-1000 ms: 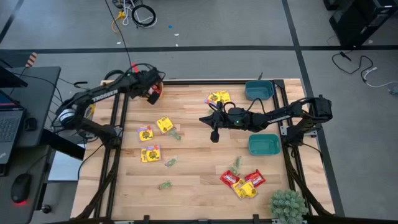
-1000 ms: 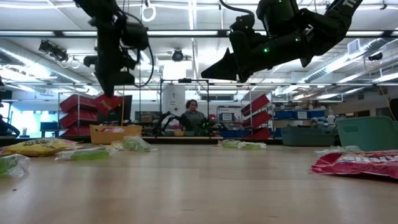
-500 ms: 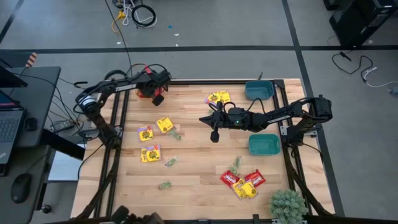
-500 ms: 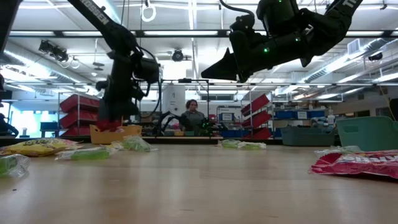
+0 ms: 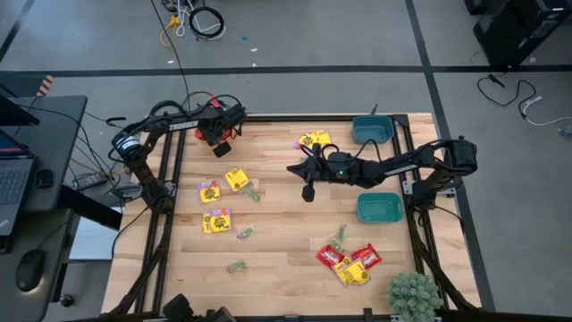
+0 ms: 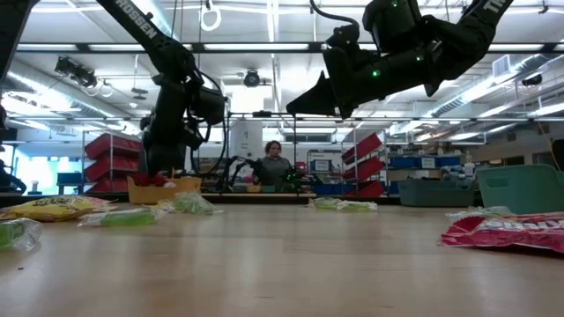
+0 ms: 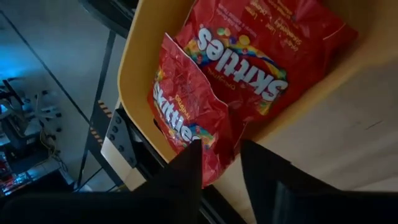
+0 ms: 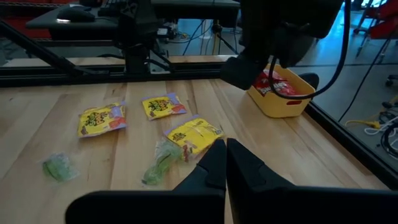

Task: Sort candy
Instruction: Put the red candy into the yellow bin

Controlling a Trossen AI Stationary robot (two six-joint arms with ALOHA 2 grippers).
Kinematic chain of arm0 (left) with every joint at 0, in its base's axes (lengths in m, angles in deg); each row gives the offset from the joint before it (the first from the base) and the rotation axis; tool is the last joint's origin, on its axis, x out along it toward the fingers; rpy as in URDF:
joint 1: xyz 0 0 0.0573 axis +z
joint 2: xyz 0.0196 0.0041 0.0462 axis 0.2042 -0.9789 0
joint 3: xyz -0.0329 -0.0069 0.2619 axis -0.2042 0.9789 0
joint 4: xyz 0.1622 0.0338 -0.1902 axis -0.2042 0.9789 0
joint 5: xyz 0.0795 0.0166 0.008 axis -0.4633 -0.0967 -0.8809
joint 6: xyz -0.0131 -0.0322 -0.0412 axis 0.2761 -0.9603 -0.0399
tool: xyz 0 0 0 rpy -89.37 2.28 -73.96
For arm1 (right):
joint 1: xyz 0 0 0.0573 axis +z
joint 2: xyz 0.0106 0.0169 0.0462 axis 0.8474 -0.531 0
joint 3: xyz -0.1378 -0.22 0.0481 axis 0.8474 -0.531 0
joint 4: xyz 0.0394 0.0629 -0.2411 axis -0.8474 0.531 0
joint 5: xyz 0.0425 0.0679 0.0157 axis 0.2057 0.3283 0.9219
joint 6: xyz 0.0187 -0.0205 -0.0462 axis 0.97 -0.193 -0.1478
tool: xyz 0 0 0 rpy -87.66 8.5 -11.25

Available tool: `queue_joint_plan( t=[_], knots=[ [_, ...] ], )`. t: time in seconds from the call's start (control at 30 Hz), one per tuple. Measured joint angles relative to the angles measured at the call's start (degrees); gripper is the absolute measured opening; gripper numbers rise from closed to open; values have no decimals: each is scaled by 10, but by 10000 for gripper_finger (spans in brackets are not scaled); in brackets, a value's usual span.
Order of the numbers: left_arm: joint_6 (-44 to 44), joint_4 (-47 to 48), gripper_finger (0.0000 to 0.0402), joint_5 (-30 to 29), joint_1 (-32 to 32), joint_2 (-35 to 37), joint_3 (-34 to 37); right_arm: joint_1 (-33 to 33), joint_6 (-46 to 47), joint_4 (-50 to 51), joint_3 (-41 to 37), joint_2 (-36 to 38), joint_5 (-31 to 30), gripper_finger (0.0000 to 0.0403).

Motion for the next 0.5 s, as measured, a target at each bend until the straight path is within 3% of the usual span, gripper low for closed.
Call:
queue_joint_plan(
  t=[0.27,0.5],
  knots=[
    [7,5,134,-5,-2,2,-22,0,0,0,0,0,0,0],
    [-58,10,87,14,5,18,-78,-2,-1,1,0,0,0,0]
  ],
)
